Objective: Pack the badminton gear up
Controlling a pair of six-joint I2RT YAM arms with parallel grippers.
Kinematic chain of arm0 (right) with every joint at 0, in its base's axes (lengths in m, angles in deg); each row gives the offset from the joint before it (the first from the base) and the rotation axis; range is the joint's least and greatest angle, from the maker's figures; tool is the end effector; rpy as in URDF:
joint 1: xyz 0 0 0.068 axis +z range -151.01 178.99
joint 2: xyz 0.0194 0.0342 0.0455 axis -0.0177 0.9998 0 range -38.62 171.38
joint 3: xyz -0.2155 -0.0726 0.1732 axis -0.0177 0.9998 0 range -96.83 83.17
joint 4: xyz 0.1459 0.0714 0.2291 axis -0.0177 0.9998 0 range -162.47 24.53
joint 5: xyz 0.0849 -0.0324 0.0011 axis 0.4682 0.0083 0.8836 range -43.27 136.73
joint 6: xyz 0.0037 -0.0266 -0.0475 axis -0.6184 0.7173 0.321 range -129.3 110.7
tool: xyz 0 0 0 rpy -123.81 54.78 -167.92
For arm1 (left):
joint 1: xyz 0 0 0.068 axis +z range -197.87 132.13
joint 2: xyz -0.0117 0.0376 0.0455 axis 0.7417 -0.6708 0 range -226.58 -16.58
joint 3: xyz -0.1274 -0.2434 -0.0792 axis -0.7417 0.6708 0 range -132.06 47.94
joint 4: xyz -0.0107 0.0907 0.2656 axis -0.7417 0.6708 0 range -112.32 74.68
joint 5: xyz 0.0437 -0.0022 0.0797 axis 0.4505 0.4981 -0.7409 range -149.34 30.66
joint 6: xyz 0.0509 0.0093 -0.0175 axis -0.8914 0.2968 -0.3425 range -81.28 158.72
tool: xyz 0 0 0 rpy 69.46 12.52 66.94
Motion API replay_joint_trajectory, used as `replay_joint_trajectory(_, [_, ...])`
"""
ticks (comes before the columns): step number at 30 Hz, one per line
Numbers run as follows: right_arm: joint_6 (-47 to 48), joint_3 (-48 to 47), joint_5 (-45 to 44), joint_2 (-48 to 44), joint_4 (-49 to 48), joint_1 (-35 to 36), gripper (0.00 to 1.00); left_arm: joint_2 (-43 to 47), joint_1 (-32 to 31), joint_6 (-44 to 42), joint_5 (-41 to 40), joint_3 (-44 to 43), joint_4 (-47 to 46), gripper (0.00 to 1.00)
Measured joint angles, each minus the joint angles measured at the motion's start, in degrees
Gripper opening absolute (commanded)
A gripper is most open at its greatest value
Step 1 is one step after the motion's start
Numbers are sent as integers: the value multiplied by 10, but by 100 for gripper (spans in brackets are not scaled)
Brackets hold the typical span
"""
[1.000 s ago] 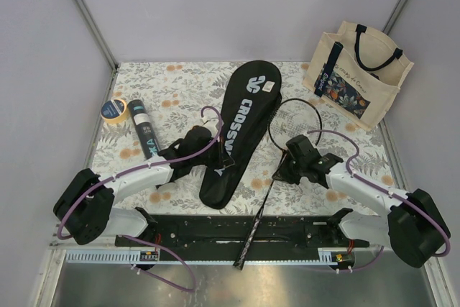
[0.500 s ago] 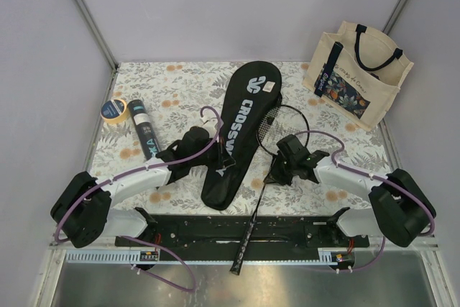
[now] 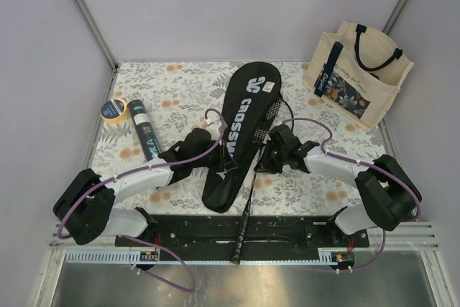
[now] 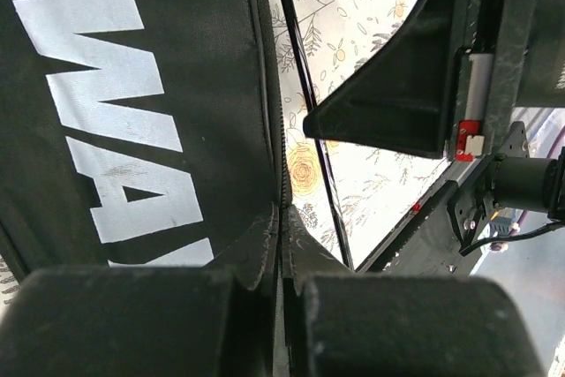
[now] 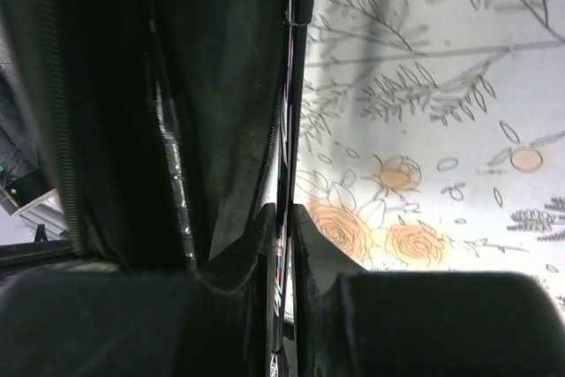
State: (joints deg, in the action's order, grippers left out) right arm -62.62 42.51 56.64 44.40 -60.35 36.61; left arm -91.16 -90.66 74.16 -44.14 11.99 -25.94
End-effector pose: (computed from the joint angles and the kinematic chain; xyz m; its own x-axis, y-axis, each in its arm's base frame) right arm 0.2234 0.1802 0.1647 -0.9309 0.2801 -0.2347 0.1106 0.8281 0.5495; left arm 0.1995 -0.1977 0.1993 -0.8146 -0.0086 -0.5799 0.4181 0.6842 -0.5975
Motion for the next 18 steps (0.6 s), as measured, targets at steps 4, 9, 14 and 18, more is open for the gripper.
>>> replay_joint_trajectory(4, [27, -17, -18, 6, -13, 0, 0, -10, -1, 0, 4, 1, -4, 0])
replay_joint_trajectory(9, [45, -32, -23, 35, -41, 3, 0, -12, -1, 0, 5, 14, -15, 0])
replay_joint_trajectory(14, [44, -40, -22, 76, -91, 9, 0, -12, -1, 15, 5, 28, -42, 0])
replay_joint_trajectory(18, [30, -35, -12, 91, -148, 12, 0, -12, -1, 22, 4, 33, -57, 0])
